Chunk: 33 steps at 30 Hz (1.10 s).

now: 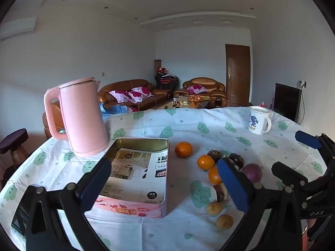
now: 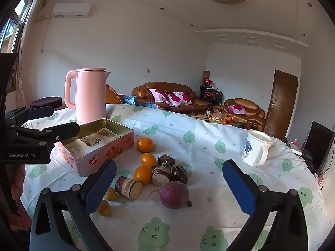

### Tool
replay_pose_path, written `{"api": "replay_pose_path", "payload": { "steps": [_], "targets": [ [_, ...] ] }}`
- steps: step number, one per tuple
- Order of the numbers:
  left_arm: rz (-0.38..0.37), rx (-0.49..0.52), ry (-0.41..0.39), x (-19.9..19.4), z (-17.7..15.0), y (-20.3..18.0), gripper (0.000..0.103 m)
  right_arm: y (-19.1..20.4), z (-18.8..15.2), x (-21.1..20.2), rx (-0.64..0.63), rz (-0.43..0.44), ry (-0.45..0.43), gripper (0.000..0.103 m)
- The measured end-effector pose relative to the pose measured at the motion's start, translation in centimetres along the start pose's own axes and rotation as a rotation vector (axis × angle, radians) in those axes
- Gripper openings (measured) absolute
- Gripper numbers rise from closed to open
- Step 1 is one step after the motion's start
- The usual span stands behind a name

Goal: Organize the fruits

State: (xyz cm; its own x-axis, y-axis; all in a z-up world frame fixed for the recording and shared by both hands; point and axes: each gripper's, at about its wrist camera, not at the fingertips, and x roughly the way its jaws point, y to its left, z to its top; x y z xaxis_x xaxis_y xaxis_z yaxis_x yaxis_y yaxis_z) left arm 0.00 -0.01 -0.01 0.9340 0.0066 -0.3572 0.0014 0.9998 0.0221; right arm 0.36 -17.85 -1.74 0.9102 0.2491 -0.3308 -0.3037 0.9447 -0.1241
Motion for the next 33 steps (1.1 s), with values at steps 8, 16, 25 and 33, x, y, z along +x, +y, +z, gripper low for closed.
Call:
{"api": "replay_pose_path", "payload": {
  "steps": [8, 16, 25, 33],
  "targets": [
    [-0.016, 0.001, 0.027, 0.53, -0.23, -0.64, 0.103, -0.16, -0.19, -0.13, 0.004, 0.001, 0.003, 0.102],
    [-0.014, 0.003, 0.023, 0.39, -0.46, -0.51, 0.103, -0.23, -0.18, -0.20, 0.013, 0.003, 0.005, 0.102],
    [-0.017, 0.000, 0.020, 0.30, -0.57, -0.46, 0.103, -0.22, -0.39, -0.22, 0.016, 0.002, 0.004, 0.102],
    [-0.018, 0.002, 0.021, 0.22, -0.50, -0.34, 0.103, -0.33, -0.39, -0.21, 0.017, 0.003, 0.007, 0.102]
  ]
}}
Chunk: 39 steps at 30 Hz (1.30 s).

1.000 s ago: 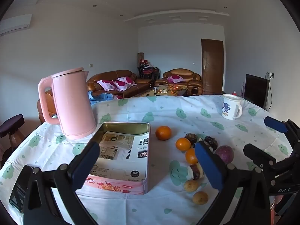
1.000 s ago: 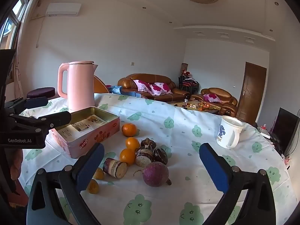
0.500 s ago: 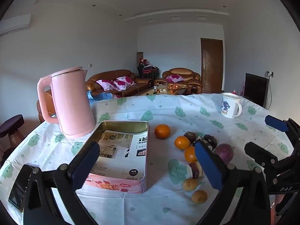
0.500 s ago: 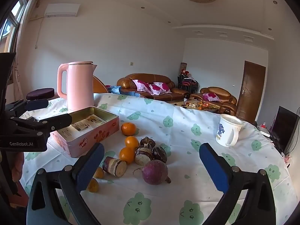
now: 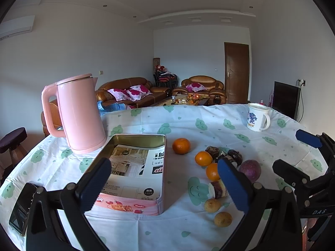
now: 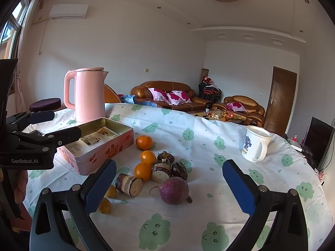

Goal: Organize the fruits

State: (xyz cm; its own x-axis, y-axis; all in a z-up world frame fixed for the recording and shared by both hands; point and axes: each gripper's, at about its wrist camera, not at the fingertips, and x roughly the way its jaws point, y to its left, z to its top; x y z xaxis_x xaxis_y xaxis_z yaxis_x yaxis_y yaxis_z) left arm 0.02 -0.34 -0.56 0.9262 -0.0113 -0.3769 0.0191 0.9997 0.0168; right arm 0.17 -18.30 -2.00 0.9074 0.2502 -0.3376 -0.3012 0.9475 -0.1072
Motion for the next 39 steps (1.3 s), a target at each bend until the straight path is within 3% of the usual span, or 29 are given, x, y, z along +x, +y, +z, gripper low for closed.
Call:
{"api": "replay_pose_path", "payload": {
  "steps": [39],
  "targets": [
    [0.004, 0.006, 0.011, 0.4, -0.7, 0.1, 0.103, 0.5, -1.0, 0.3, 0.015, 0.011, 0.025, 0.102]
  ]
}}
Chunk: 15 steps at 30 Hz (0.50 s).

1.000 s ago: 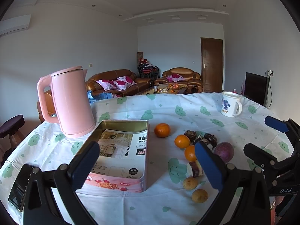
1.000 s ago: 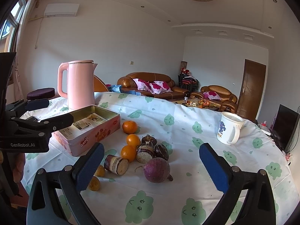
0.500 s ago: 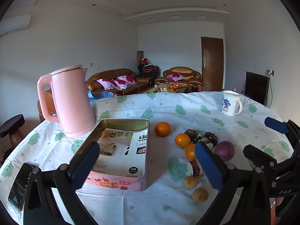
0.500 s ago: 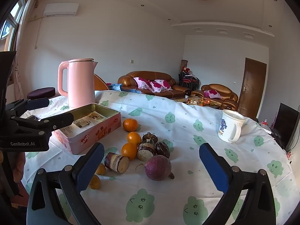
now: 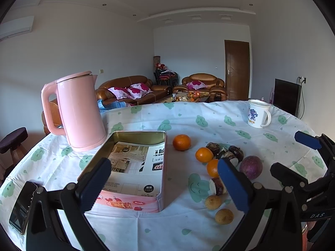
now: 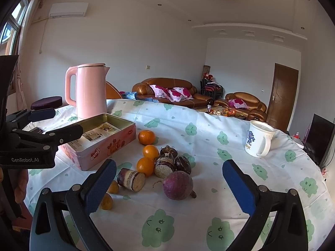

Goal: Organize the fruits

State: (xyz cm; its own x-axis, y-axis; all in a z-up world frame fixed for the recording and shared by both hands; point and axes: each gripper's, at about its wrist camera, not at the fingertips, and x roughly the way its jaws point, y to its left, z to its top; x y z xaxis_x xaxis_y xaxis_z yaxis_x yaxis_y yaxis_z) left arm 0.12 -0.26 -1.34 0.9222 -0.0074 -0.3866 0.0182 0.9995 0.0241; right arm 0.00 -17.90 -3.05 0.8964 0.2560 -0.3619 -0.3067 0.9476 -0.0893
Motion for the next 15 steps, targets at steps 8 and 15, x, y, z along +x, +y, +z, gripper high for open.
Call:
{"api": "replay_pose_path", "payload": {
  "steps": [8, 15],
  "targets": [
    [0.001, 0.002, 0.001, 0.01, -0.11, 0.00, 0.103, -0.06, 0.00, 0.04, 0.001, 0.001, 0.002, 0.102],
    [0.001, 0.008, 0.011, 0.14, -0.82, -0.24, 0.103, -0.12, -0.09, 0.10, 0.002, 0.001, 0.004, 0.102]
  ]
}}
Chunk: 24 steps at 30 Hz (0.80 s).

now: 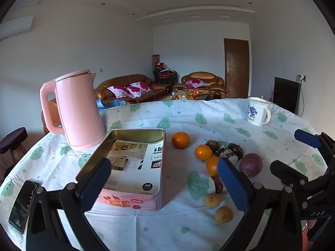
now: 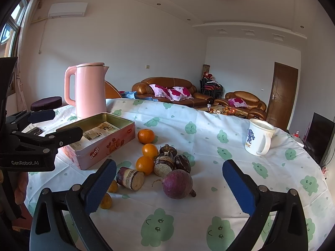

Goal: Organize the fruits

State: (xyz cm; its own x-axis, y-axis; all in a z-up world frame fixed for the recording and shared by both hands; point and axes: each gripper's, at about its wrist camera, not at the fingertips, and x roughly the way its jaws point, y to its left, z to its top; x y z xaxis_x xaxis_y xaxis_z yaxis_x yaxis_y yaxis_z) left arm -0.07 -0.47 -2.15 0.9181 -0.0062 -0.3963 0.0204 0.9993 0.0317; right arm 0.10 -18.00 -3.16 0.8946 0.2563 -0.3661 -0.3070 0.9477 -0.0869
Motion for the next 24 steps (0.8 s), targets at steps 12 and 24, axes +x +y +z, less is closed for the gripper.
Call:
{"api": "replay_pose_path", "payload": {
  "steps": [12, 24],
  "targets": [
    [-0.069, 0.015, 0.101, 1.3, -1.6, -1.1, 0.100, -1.5, -1.4, 2.1, 0.049, -0.019, 0.088, 0.102],
    [-0.265, 0.047, 0.250, 2.5, -3.8, -4.4, 0.051, -2.4, -2.8, 4.2, 0.085, 0.015, 0.202, 0.077]
  ]
}}
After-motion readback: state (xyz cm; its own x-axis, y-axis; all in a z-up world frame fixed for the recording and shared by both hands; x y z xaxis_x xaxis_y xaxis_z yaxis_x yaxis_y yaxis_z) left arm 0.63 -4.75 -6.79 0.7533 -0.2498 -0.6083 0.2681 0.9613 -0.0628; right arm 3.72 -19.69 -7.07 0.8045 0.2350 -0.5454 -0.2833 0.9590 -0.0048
